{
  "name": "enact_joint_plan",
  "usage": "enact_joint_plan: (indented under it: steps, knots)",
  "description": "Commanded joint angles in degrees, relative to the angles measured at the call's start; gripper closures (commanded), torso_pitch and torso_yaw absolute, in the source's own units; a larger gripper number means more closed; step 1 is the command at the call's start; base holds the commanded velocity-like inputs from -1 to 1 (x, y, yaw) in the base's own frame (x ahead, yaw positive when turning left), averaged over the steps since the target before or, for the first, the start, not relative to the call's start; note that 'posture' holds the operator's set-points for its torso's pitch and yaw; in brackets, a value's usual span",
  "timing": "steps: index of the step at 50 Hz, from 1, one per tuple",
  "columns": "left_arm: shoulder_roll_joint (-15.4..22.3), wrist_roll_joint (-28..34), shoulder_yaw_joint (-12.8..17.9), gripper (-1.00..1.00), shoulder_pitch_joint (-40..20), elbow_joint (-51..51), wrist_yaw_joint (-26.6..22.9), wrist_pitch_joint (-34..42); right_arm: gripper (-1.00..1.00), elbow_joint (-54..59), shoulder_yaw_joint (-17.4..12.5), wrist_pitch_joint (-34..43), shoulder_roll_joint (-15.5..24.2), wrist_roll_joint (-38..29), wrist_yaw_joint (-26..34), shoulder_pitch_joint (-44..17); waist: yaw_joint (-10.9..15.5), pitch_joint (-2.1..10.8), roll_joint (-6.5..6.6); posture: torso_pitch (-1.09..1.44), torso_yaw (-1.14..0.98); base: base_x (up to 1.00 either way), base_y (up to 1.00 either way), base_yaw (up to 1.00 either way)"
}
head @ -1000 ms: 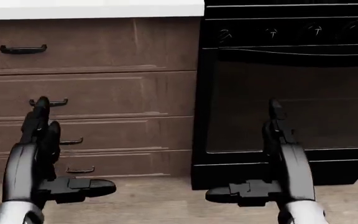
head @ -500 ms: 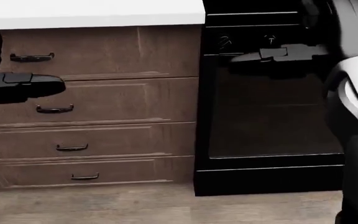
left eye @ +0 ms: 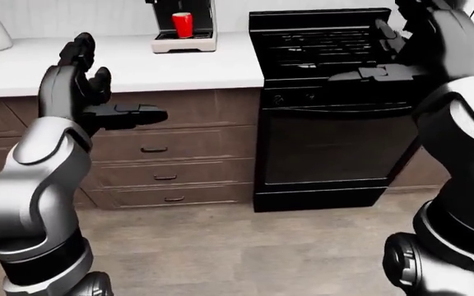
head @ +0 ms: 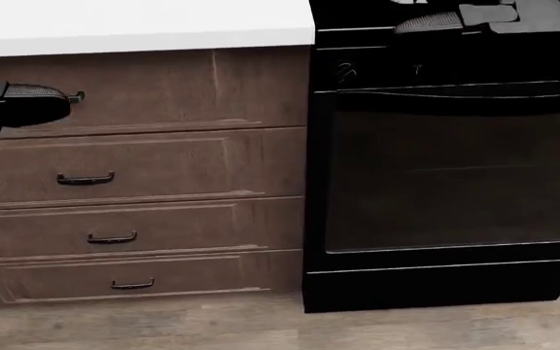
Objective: Press the button on the coffee machine to serve coffee.
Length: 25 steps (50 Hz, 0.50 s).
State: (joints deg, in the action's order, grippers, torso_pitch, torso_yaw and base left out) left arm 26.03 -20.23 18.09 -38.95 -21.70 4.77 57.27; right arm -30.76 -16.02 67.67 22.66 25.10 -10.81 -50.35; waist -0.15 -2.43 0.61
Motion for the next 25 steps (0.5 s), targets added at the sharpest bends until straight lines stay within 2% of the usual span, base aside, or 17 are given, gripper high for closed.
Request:
enact_joint_plan:
  steps: [1, 7, 15, 19, 25]
  knots:
    - [0.8, 0.0, 0.6, -1.0, -1.6, -1.4, 0.2, -1.3, -1.0, -0.3, -0.1, -2.3, 0.7, 0.6, -0.5, -1.2, 0.0, 0.85, 0.02, 0.0, 0.0, 0.12, 0.03, 0.0]
    - [0.7, -0.2, 0.5, -1.0, -1.3, -1.6, 0.2, -1.4, -1.0, -0.3, 0.0, -2.5, 1.4, 2.0, -1.6, -1.0, -0.1, 0.98, 0.07, 0.0, 0.0, 0.12, 0.04, 0.0]
    - [0.9, -0.7, 0.8, -1.0, -1.6, -1.8, 0.4, -0.9, -1.0, -0.2, 0.5, -2.7, 1.7, 2.8, -2.3, -0.9, -0.2, 1.24, 1.33, 0.0, 0.0, 0.12, 0.11, 0.0]
    - [0.9, -1.0, 0.9, -1.0, -1.5, -2.0, 0.6, -0.8, -1.0, -1.1, 0.1, -1.3, 1.8, 3.8, -3.0, -1.5, 0.0, 1.44, 0.39, 0.0, 0.0, 0.11, 0.27, 0.0]
    - [1.1, -1.5, 1.0, -1.0, -1.7, -2.6, 1.0, 0.0, -1.0, -1.3, 0.4, -1.2, 2.0, 4.2, -3.4, -1.4, 0.4, 0.8, -1.46, 0.0, 0.0, 0.12, 0.32, 0.0]
